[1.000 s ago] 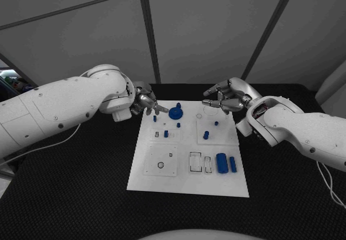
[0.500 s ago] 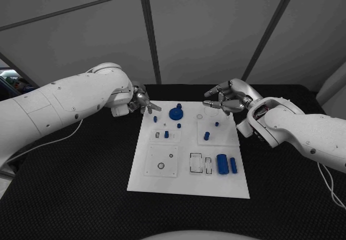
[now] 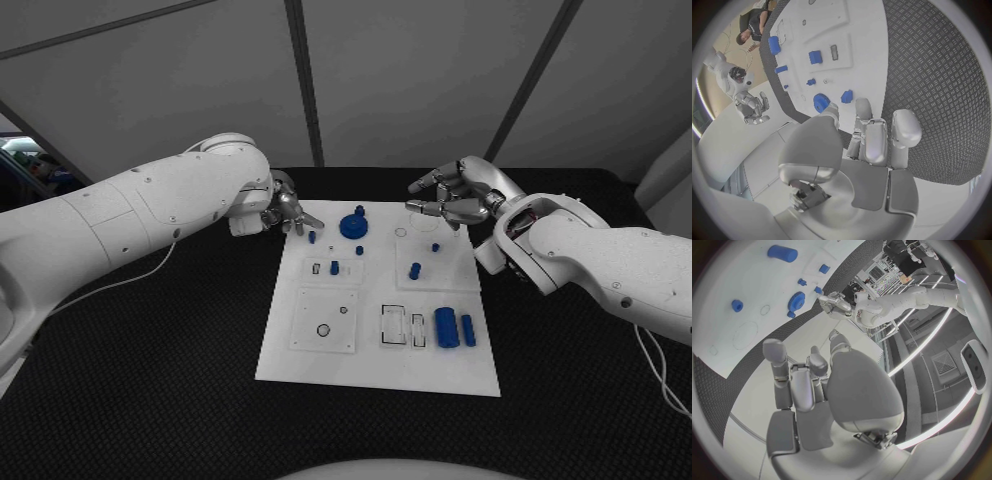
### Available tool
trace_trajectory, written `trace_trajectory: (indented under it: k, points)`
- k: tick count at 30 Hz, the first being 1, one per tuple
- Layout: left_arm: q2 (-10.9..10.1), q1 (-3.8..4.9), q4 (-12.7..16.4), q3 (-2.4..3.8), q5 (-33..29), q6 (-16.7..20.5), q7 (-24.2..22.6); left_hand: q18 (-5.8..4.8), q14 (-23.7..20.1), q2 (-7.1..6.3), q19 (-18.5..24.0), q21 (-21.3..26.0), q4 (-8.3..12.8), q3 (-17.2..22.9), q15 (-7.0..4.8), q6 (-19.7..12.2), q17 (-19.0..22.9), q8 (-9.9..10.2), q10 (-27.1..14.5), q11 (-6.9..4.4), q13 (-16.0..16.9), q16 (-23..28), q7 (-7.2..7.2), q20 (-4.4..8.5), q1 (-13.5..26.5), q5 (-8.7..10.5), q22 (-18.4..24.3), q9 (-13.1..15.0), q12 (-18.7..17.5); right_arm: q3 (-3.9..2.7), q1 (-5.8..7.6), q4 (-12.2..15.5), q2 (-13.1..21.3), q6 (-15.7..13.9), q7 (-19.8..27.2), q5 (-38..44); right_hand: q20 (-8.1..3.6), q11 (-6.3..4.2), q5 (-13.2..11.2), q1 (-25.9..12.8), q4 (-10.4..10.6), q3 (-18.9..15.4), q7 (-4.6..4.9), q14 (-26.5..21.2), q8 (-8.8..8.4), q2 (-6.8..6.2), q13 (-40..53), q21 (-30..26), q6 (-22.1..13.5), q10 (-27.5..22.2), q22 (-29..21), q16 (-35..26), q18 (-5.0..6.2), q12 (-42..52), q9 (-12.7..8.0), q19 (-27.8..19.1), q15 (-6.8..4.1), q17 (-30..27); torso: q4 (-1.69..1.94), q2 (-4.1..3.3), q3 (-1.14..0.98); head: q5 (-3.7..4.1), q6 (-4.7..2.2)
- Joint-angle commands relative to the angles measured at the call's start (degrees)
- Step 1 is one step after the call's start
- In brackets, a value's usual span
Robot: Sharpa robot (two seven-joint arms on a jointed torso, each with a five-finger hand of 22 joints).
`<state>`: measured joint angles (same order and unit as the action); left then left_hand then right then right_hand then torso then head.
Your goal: Assemble the parts on the task board
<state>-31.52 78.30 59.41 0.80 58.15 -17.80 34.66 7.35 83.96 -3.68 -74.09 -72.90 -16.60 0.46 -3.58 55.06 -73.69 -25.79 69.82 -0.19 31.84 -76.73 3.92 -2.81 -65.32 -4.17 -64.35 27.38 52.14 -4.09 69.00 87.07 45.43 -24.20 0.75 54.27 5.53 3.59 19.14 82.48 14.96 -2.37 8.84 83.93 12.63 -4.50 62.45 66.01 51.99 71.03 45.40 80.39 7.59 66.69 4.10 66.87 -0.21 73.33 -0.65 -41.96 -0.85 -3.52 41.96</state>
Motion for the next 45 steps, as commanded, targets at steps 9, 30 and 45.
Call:
trace_trajectory:
  k: [9, 30, 45]
  points:
    - [0.47, 0.00, -0.40, -0.02, 0.81, -1.67, -0.72, -1.52, 2.13, 0.44, -0.88, -0.58, 0.10, -0.81, -0.22, 1.20, -0.39, -0.85, 0.57, -0.31, 0.44, -0.53, -0.28, 0.04, 0.82, -0.15, -0.67, -0.33, 0.68, -0.04, 0.07, -0.08, -0.18, 0.14, 0.65, -0.10, 0.06, 0.06, -0.08, -0.39, 0.22, -0.10, -0.26, 2.03, 0.30, 0.20, -0.05, -0.31, 0.08, -0.41, -0.05, -0.34, 0.77, -0.30, -0.10, -0.54, -0.44, -0.04, 0.08, 0.07, -0.01, 0.02, 0.09]
    - [0.78, -0.03, -0.67, -0.02, 0.82, -2.15, -0.97, -1.65, 2.20, 2.51, -1.29, -0.78, 2.05, -0.23, -0.68, 2.11, -0.39, -2.19, 0.96, -0.83, 0.23, -0.56, -0.81, 0.53, -3.64, -0.30, -1.29, -0.97, 0.94, -0.04, 0.06, -0.23, -0.37, 0.29, 0.60, -0.10, 0.05, 0.04, 0.10, -0.34, 0.22, -0.06, -0.27, 2.04, 0.36, 0.30, 0.00, -0.40, 0.09, -0.36, -0.15, -0.39, 0.79, -0.24, -0.09, -0.54, -0.45, -0.07, 0.05, 0.07, -0.04, 0.03, 0.17]
    - [1.39, -0.18, -0.97, -0.03, 0.81, -2.45, -1.53, -1.67, 2.20, 2.73, -1.33, -0.80, 2.44, -0.10, -0.70, 2.09, -0.39, -2.31, 0.98, -0.85, 0.19, -0.56, -0.82, 0.56, -4.27, -0.29, -1.38, -1.08, 0.95, -0.04, 0.06, -0.09, -0.34, 0.35, 0.47, -0.10, 0.05, 0.04, 0.10, -0.34, 0.22, -0.06, -0.27, 2.04, 0.36, 0.30, 0.00, -0.40, 0.09, -0.36, -0.15, -0.39, 0.79, -0.24, -0.09, -0.54, -0.45, -0.07, 0.04, 0.07, -0.02, 0.16, 0.43]
